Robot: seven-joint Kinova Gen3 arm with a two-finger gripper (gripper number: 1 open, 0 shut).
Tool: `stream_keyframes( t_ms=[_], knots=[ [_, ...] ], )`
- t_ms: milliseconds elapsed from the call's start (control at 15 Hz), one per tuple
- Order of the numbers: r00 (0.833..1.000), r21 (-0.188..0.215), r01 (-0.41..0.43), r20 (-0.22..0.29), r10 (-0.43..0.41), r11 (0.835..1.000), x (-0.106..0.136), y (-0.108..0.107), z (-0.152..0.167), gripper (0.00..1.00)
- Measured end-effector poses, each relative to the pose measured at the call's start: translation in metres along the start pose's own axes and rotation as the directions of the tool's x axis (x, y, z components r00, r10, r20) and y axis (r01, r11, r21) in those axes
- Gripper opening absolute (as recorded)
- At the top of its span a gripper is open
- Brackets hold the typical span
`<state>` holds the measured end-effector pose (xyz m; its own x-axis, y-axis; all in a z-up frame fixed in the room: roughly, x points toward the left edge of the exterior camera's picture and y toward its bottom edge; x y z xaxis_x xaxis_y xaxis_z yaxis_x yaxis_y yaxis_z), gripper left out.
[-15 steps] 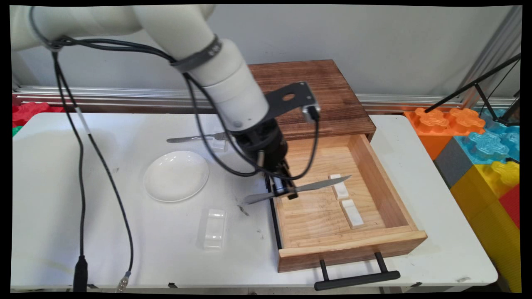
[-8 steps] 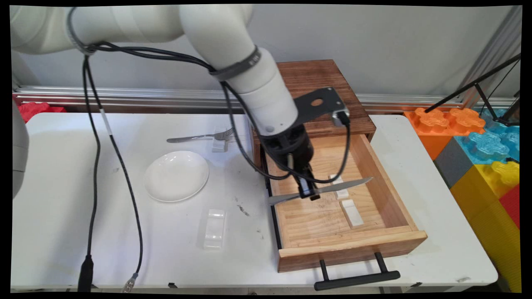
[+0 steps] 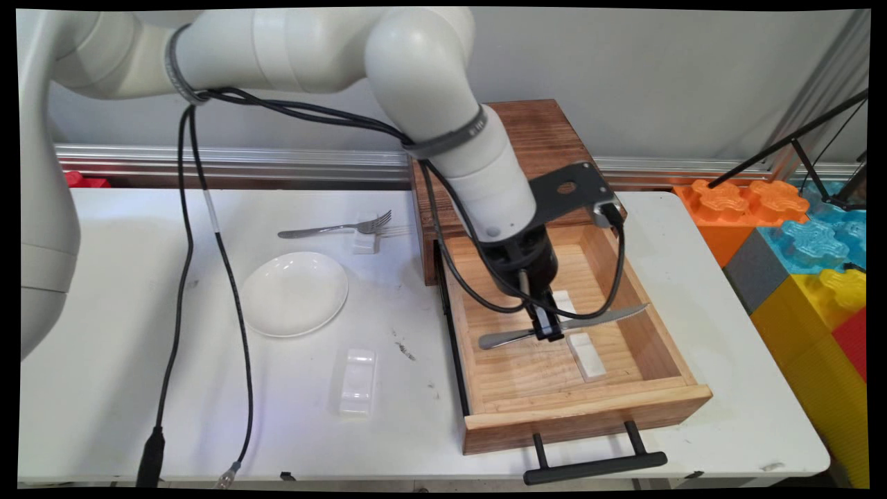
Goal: Place the picked object into the drawer
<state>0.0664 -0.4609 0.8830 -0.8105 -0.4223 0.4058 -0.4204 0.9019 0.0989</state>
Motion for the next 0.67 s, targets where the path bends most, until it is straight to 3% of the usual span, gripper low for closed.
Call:
stream_keyframes(
  t_ms=[667],
  knots=[
    [1.000, 0.005, 0.022, -0.001, -0.022, 1.000, 0.001, -0.003, 0.047, 0.00]
  ],
)
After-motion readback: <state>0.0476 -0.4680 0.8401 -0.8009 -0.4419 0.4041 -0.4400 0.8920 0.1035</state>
